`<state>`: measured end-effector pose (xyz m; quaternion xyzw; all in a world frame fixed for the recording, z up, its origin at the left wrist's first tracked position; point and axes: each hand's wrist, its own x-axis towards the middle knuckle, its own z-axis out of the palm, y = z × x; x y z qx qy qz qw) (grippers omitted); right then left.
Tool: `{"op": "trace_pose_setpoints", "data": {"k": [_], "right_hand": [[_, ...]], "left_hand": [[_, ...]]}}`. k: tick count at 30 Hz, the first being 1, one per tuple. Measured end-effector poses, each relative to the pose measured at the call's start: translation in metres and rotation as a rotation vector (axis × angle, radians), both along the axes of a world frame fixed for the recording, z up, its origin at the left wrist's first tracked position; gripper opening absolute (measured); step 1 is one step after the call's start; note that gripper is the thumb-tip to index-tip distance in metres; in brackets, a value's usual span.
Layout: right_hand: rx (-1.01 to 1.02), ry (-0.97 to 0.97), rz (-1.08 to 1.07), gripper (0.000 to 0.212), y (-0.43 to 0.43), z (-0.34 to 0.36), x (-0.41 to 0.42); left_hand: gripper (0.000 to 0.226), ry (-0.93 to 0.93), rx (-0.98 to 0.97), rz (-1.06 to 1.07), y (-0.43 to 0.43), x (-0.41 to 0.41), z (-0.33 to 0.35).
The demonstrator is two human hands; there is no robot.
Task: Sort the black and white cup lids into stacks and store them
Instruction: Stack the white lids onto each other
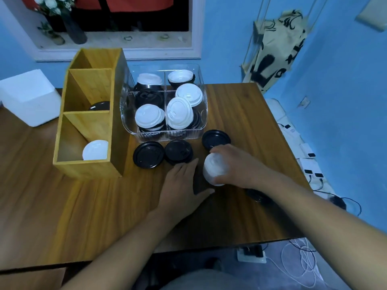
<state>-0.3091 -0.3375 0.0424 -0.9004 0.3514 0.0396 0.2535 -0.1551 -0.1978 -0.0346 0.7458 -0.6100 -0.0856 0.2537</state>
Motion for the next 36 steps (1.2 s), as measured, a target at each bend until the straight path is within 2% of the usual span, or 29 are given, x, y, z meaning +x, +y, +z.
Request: {"op": "trace_pose_setpoints", "data": {"k": [6,11,15,20,30,36], "right_hand": [[0.013,-0.155,-0.142,0.091,-0.014,0.018,-0.022],[0.012,-0.113,-0.096,0.089,-0.010,0.012,-0.021],[0.021,-0.072,-0.029,0.089,-0.001,0.004,-0.008],[0.024,-0.058,0.024,0.076,-0.001,0.000,-0.010],[0.010,-0.026,0.015,0.076,0.001,0.004,0.001],[0.024,0.078,0.049,0.077,-0.001,0.006,0.005]], "left_hand": [[0.095,0.064,0.003,-0.009,-0.016,-0.005,-0.004],[0.072,0.090,-0.030,-0.006,-0.021,-0.004,-0.008],[0.071,0.114,-0.043,-0.001,-0.020,-0.003,-0.010],[0.072,0.118,-0.057,-0.001,-0.020,-0.005,-0.012],[0.078,0.100,-0.024,0.007,-0.023,-0.005,-0.011],[0.076,0.109,-0.019,-0.003,-0.022,-0.004,-0.011]]}}
